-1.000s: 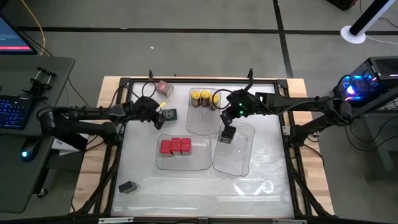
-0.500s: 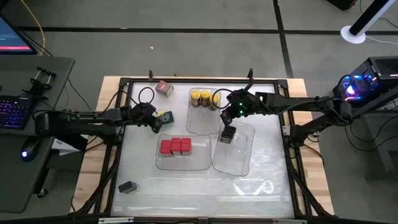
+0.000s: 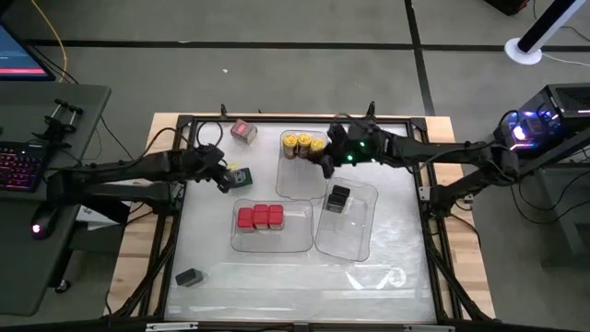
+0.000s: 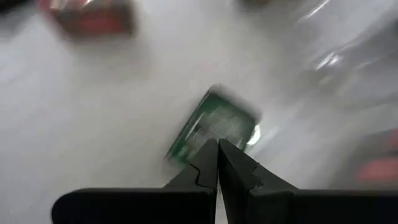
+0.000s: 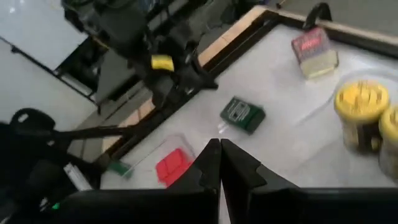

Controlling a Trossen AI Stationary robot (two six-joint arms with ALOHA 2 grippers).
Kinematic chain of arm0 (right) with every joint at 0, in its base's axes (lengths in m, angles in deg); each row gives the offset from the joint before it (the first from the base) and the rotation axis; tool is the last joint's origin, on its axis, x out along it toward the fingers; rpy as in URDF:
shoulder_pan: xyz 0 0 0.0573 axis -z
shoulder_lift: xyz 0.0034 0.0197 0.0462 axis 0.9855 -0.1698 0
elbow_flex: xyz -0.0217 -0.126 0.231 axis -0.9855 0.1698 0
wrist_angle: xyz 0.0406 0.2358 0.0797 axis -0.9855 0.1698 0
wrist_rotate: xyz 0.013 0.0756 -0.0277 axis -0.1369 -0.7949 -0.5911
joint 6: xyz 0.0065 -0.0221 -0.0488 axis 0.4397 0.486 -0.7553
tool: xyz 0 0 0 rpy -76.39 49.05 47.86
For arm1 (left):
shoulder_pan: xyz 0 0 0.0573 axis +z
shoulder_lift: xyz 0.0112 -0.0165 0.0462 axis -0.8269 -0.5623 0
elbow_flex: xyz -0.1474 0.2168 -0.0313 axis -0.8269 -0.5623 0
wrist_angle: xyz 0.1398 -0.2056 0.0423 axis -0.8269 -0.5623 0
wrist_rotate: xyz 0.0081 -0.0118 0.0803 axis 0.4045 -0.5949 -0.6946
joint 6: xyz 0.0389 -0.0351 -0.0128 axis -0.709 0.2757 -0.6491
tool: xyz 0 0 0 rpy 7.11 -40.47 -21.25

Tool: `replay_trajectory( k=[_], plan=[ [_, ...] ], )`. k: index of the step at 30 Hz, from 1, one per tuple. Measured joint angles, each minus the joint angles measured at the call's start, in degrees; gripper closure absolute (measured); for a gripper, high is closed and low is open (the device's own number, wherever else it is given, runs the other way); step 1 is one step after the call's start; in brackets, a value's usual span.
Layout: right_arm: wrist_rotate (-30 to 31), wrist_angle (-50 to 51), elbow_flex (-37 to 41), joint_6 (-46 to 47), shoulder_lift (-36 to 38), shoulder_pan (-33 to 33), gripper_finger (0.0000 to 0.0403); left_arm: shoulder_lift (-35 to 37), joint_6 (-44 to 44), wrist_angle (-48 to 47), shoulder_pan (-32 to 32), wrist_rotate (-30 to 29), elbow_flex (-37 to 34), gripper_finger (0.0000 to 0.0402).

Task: Sort spices by type
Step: Put the top green seasoning can into the right transparent bin

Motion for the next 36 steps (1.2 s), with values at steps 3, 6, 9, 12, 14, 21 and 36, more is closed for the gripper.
replay_trajectory(
  k=[3,6,9,12,14,21,36],
  plan=[
    [-2.44,3.54,-7.61,-4.74,-6.15,0.94,0.0402,-0.32,4.03,-6.1,0.74,1.15,0.16,0.0401],
    [-4.4,9.09,-18.2,-10.41,-14.37,1.9,0.0402,-0.3,7.34,-11.08,-0.1,1.93,0.18,0.0401],
    [-4.9,16.93,-29.94,-15.47,-23.28,3.38,0.0402,-0.22,11.7,-15.43,-1.78,1.81,0.2,0.0401],
    [-7.7,24.73,-41.98,-18.79,-32.33,5.03,0.0402,-0.55,16.12,-18.74,-3.48,1.72,0.2,0.0401],
    [-10.9,30.14,-50.33,-18.96,-38.47,5.94,0.0402,-0.81,17.81,-18.63,-4.09,2.17,-0.27,0.0401],
    [-15.35,43.54,-73.37,-19.87,-56.57,7.77,0.0402,-3.73,19.13,-10.7,-4.13,7.16,-6.13,0.0401],
    [-9.76,33.99,-63.85,-19.94,-57.17,5.63,0.0402,-10.75,1.61,5.3,-3.46,2.85,-7.36,0.0401]
  ],
)
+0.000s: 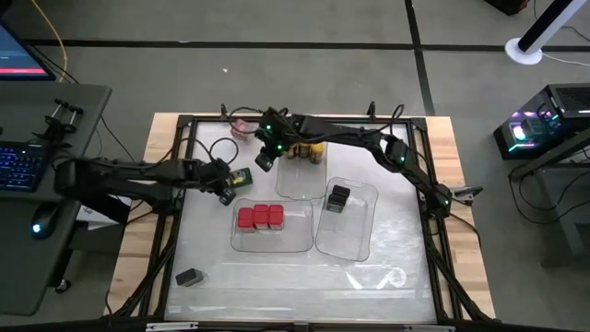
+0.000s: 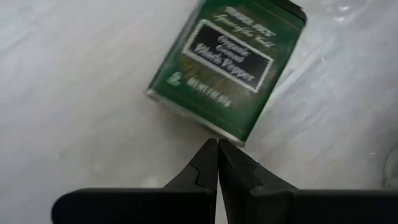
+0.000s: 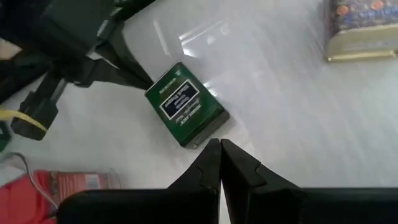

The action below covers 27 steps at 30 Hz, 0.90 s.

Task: Sort spices by type
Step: Put the top green seasoning can into the right transparent bin

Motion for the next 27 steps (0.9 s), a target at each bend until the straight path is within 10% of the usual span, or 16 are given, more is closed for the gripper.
replay_trajectory(
  k=[9,19,27],
  plan=[
    [5.66,-1.16,0.0,-6.3,0.0,-2.21,0.0402,-4.78,-7.54,8.35,0.0,0.14,0.17,0.0401],
    [5.98,0.76,-0.02,-8.89,4.73,0.72,0.0402,1.1,-14.23,-6.94,0.43,-2.84,12.95,0.0401],
    [5.96,10.99,-0.05,-10.68,11.44,5.03,0.0402,-2.31,-16.23,-8.85,7.62,11.96,21.56,0.0326]
  ],
)
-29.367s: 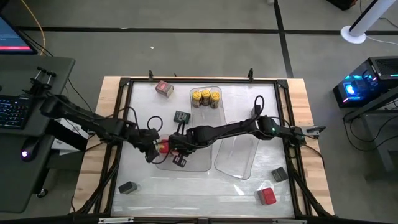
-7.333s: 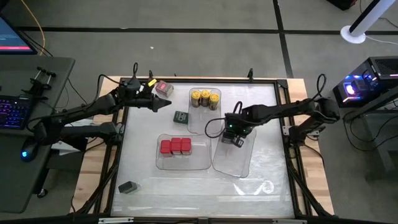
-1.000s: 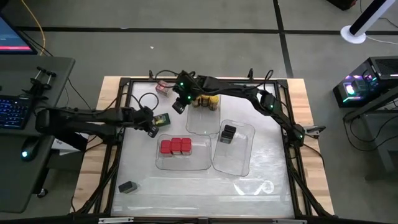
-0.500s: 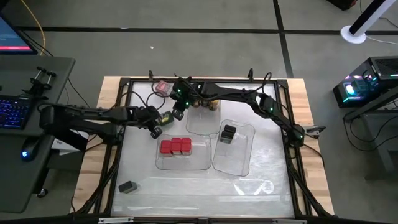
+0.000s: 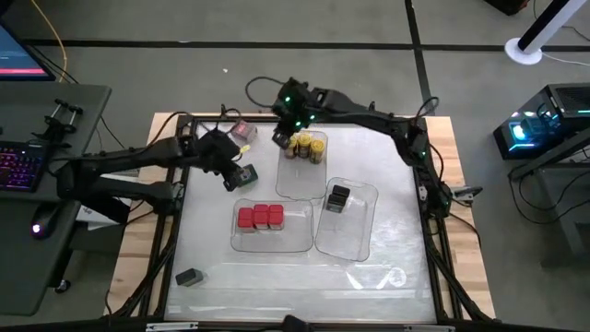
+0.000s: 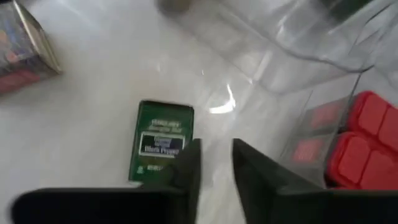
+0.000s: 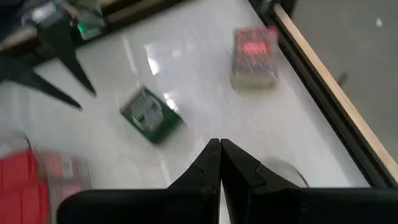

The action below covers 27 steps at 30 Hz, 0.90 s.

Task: Sort spices by type
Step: Put the top green seasoning can into the right transparent bin

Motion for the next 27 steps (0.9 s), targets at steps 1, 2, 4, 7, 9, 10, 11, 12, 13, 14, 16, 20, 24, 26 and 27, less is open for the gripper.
replay_trajectory(
  k=[1,2,4,7,9,10,11,12,13,14,16,20,24,26,27],
  plan=[
    [-0.02,1.97,-0.02,-0.61,0.75,0.34,0.0402,-1.48,-0.81,-1.29,0.78,0.49,1.08,0.0307],
    [-0.01,4.22,-0.02,-1.23,1.41,0.66,0.0402,-2.96,-1.75,-2.81,1.5,0.73,2.42,0.0287],
    [0.03,8.53,0.0,-2.71,2.78,0.76,0.0402,-6.06,-3.59,-6.68,2.72,0.86,5.7,0.0246],
    [0.03,13.97,0.0,-5.02,4.39,0.69,0.0402,-11.01,-5.56,-12.69,4.36,0.86,11.85,0.0187],
    [0.05,17.04,0.0,-5.68,5.01,0.67,0.0402,-14.39,-7.67,-16.47,5.42,0.87,15.9,0.0151],
    [0.05,18.29,0.0,-6.16,5.04,0.67,0.0402,-16.26,-8.81,-18.25,5.97,0.89,17.52,0.0135],
    [0.06,19.37,0.0,-6.66,5.09,0.68,0.0402,-18.19,-9.83,-20.1,6.35,0.89,18.98,0.0121],
    [0.06,20.47,0.0,-7.04,5.23,0.69,0.0402,-20.16,-10.68,-21.77,6.7,0.86,20.17,0.0108],
    [0.06,21.91,0.05,-7.17,5.4,0.69,0.0402,-21.95,-11.36,-23.31,6.89,0.83,21.02,0.0096],
    [0.06,23.3,0.09,-7.45,5.52,0.69,0.0402,-23.72,-11.82,-24.84,7.09,0.86,21.5,0.0086],
    [-0.12,25.89,0.09,-7.96,5.99,0.69,0.0402,-26.71,-11.89,-27.23,6.93,0.86,21.63,0.0072],
    [-0.27,30.25,0.11,-8.21,6.79,0.66,0.0402,-31.31,-11.18,-27.78,5.47,0.91,21.25,0.006],
    [-0.36,31.84,0.84,-7.27,8.2,0.2,0.0402,-32.66,-9.91,-24.29,3.92,0.4,21.25,0.006],
    [-0.36,32.15,3.38,-6.19,9.86,0.12,0.0402,-32.59,-8.77,-22.17,3.43,0.06,21.25,0.0059],
    [-0.39,32.12,5.56,-5.76,11.26,-0.1,0.0402,-32.52,-8.69,-21.56,3.07,-0.28,21.25,0.0059]
  ],
)
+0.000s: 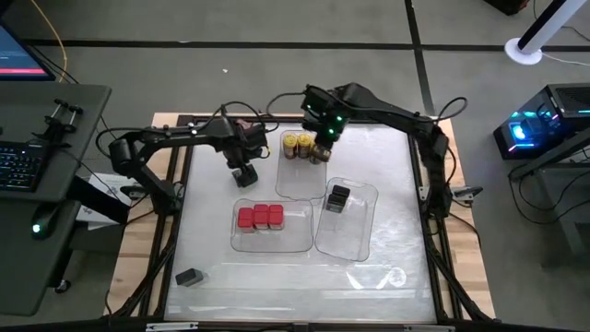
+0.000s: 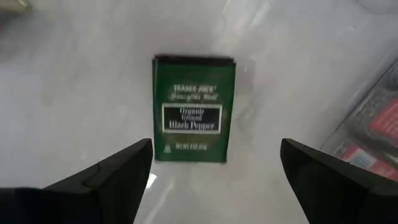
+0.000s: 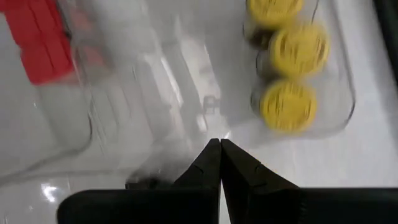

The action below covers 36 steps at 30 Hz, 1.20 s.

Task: Sort spices by type
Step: Put the top green seasoning can into the right transparent bin

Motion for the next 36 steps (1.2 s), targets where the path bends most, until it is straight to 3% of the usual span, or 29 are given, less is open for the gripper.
replay_trajectory(
  k=[5,10,15,21,36],
  plan=[
    [0.76,-7.81,20.03,5.85,12.25,-0.52,0.0402,0.12,-0.82,2.74,0.11,-5.56,-0.81,0.006],
    [0.62,-21.08,41.42,17.97,27.05,-1.1,0.0402,0.12,-2.62,5.78,1.17,-1.93,-5.13,0.006],
    [0.54,-31.38,54.46,29.1,37.64,-2.45,0.0402,0.12,-2.59,9.2,1.4,-2.06,-7.14,0.006],
    [0.84,-36.54,59.89,35.34,42.55,-3.1,0.0402,-0.67,-2.59,10.28,1.37,-1.22,-8.88,0.006],
    [1.02,-40.97,59.87,35.04,42.59,-3.03,0.0402,-8.49,-2.7,11.35,1.33,-3.22,-9.01,0.0065]
  ],
)
